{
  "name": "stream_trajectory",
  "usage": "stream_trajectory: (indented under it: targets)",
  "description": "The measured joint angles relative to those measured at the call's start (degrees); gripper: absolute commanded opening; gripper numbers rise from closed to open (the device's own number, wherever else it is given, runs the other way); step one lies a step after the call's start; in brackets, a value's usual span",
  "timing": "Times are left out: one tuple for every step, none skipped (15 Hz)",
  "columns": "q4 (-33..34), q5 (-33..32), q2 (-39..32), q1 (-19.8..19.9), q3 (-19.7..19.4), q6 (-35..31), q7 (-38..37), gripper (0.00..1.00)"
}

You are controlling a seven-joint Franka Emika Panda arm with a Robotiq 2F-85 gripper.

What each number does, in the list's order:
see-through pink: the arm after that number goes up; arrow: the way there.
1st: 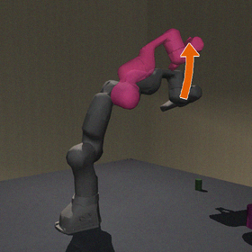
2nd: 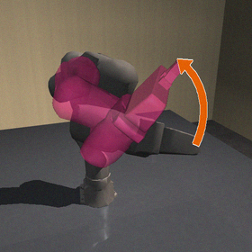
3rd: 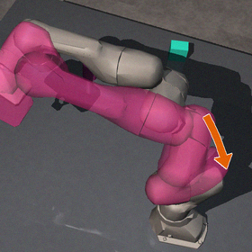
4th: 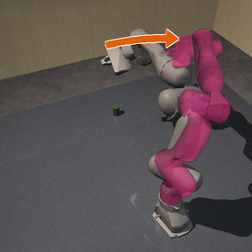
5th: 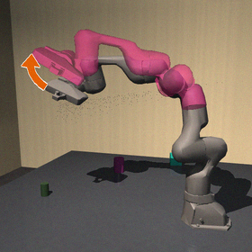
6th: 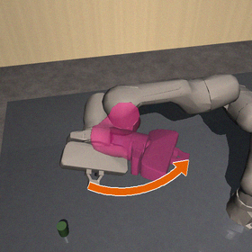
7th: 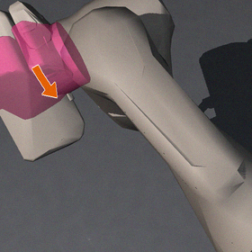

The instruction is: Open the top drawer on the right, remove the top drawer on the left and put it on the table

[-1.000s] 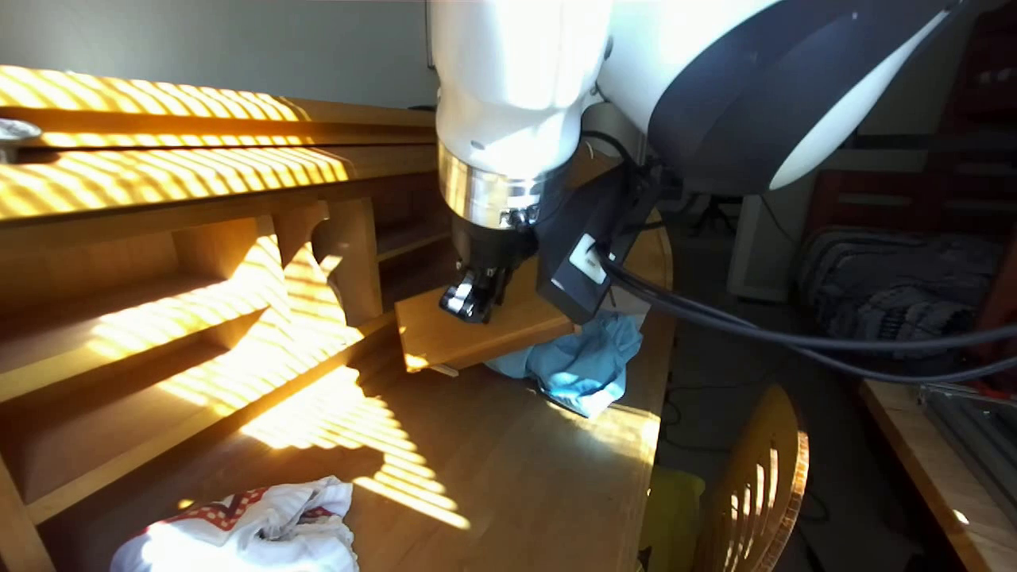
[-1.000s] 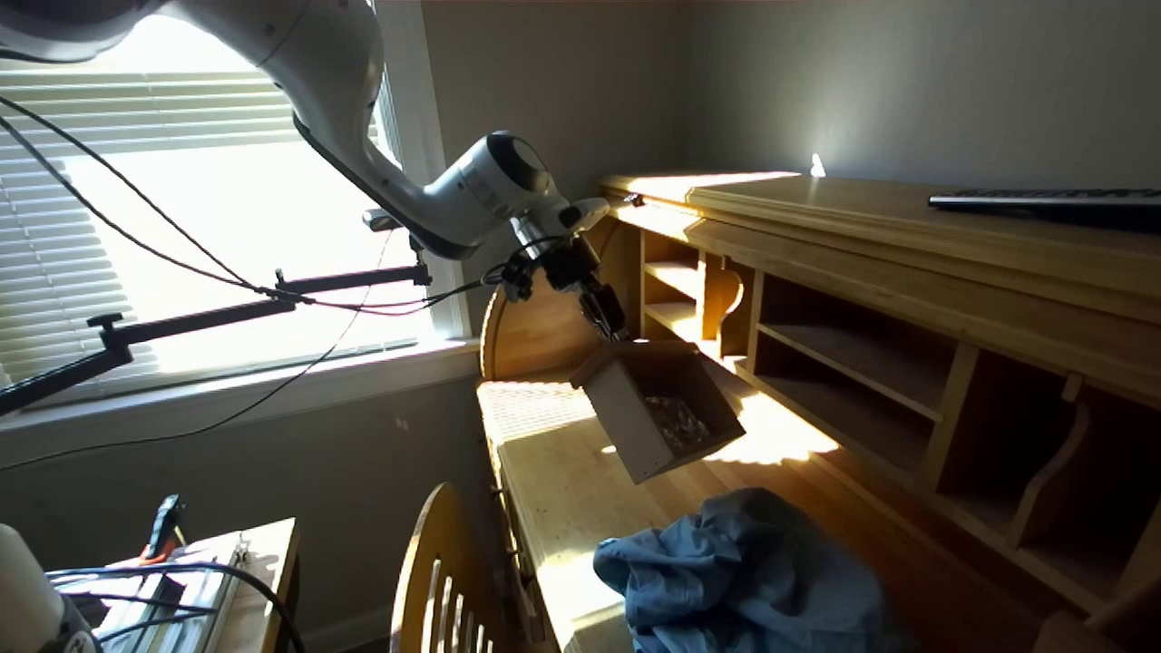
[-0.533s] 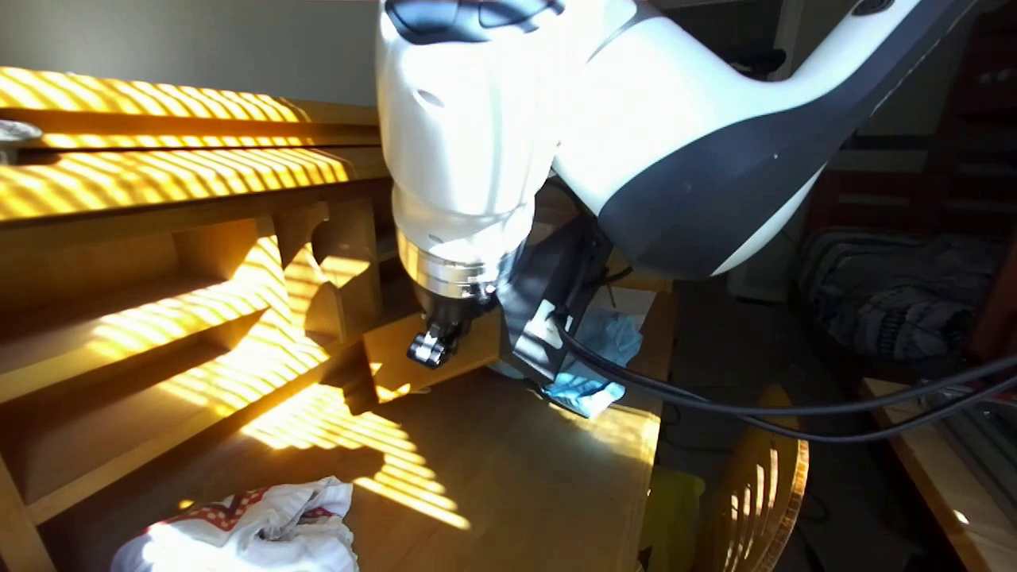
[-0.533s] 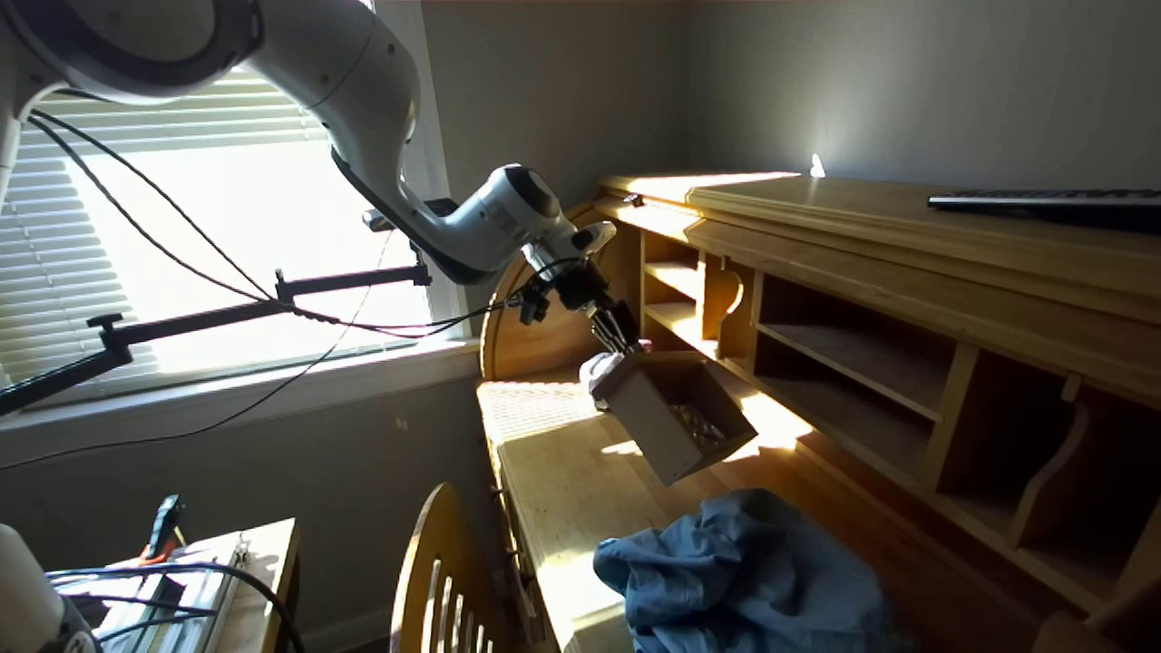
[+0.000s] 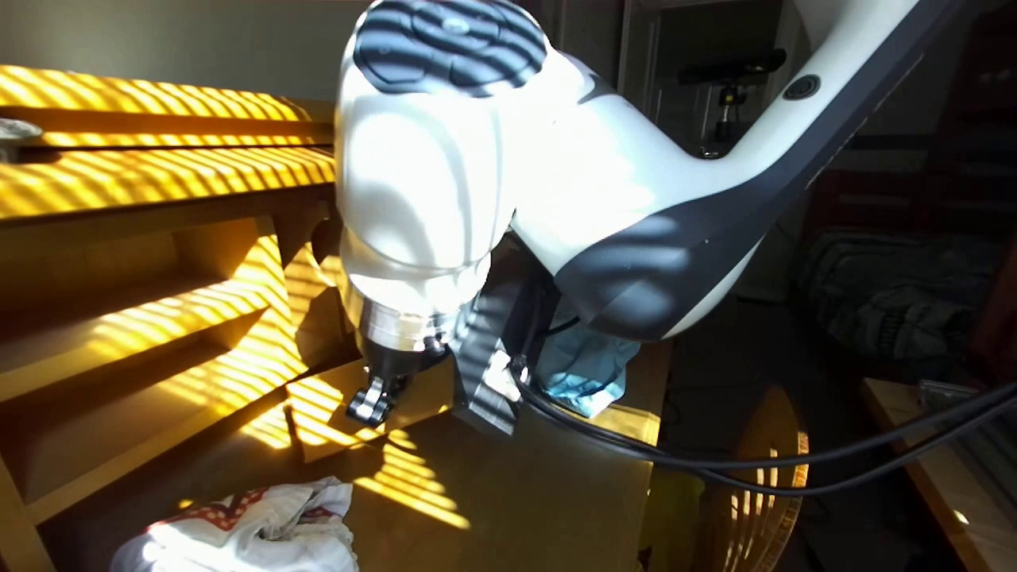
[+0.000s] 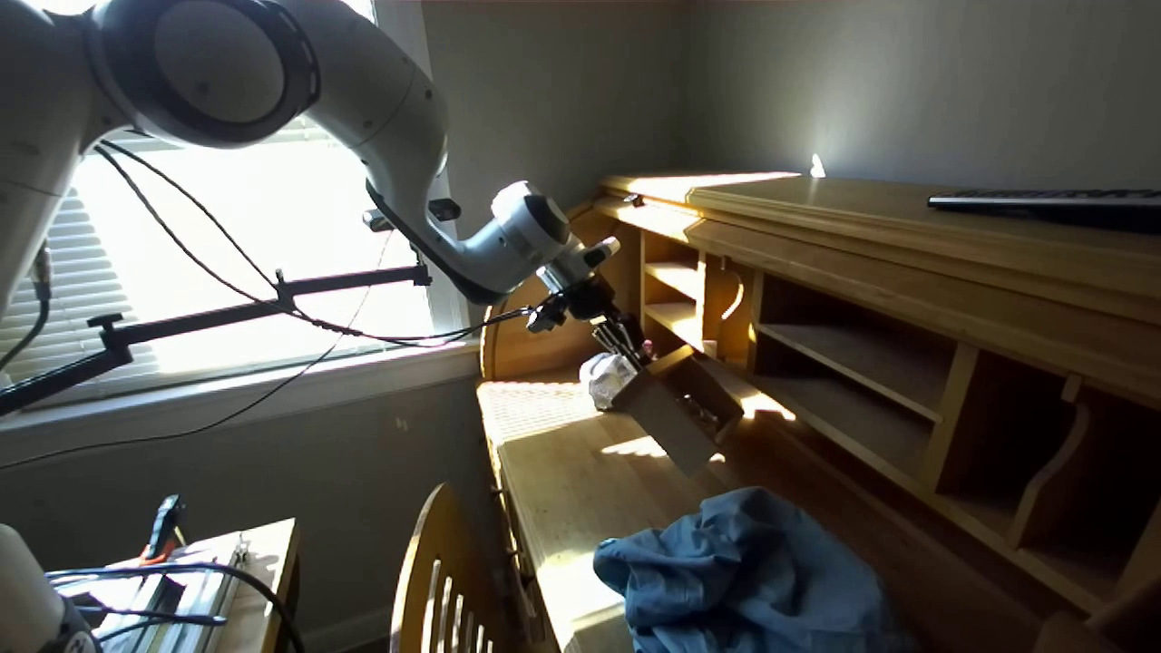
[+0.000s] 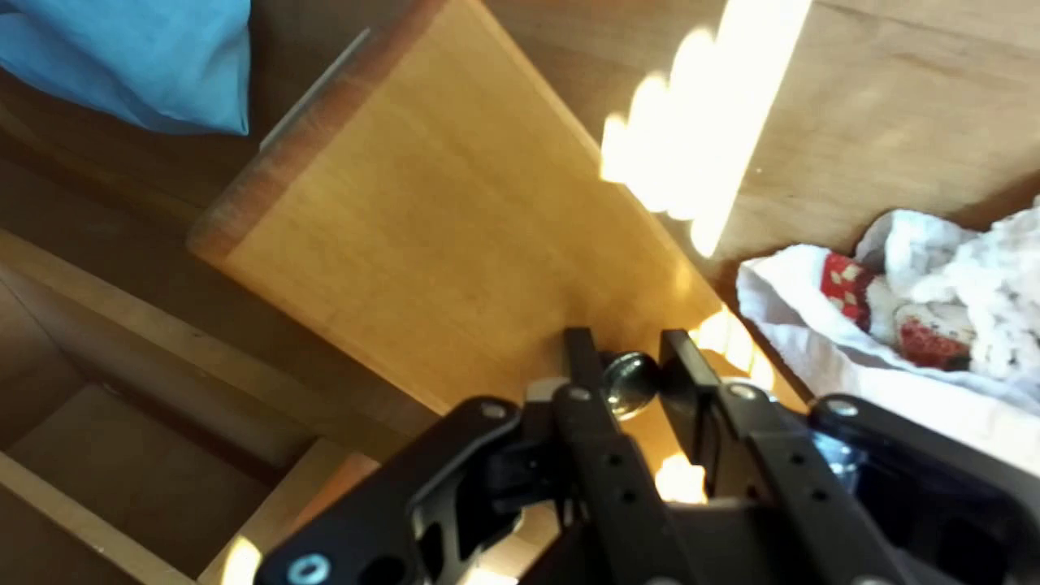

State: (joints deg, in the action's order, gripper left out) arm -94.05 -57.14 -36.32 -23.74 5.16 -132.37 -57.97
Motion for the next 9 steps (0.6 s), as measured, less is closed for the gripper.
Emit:
stream_trajectory:
  targets:
    - [0.40,0.00,-0.57,-0.01,0.00,0.00,0.89,0.06]
    - [0.66,0.00,-1.05,-0.01,-0.01,0.00,1.62,0.06]
    - [0.72,0.00,-1.35,0.00,-0.01,-0.04,2.19,0.06]
    - [0.72,0.01,-1.59,0.02,-0.01,-0.27,2.61,0.06]
    - [0.72,0.07,-1.83,0.05,0.00,-0.80,3.11,0.06]
    - [0.72,0.17,-2.08,0.11,0.04,-1.61,3.71,0.06]
    - [0.68,0.58,-2.34,0.30,0.22,-2.89,4.46,0.06]
    - [0.59,1.17,-2.60,0.62,0.60,-4.36,5.15,0.06]
    - [0.44,2.40,-2.85,0.95,1.00,-5.75,5.89,0.06]
